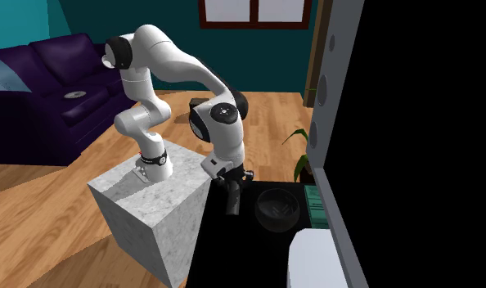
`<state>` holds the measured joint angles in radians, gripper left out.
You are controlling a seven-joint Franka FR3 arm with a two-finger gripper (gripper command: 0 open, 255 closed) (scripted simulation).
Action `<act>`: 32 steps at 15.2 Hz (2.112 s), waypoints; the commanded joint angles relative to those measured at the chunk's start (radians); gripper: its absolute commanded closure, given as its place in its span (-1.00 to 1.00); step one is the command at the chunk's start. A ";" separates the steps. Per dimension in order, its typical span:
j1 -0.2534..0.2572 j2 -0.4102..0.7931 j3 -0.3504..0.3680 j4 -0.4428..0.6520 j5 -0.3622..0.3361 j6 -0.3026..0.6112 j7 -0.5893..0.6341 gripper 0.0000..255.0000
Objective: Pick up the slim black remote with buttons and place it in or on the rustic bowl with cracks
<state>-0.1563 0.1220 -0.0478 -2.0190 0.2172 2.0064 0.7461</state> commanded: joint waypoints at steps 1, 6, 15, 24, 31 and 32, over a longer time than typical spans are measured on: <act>-0.001 -0.013 -0.001 0.012 -0.003 -0.024 0.004 1.00; -0.002 -0.037 -0.003 0.050 -0.010 -0.086 0.016 1.00; -0.004 -0.068 -0.004 0.133 -0.019 -0.199 0.038 1.00; 0.014 0.168 0.014 0.469 -0.011 -0.290 0.092 1.00; 0.028 0.474 0.030 0.906 -0.009 -0.412 0.149 1.00; 0.029 0.472 0.030 0.890 -0.009 -0.398 0.147 1.00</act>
<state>-0.1296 0.5821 -0.0184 -1.1377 0.2081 1.6038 0.8907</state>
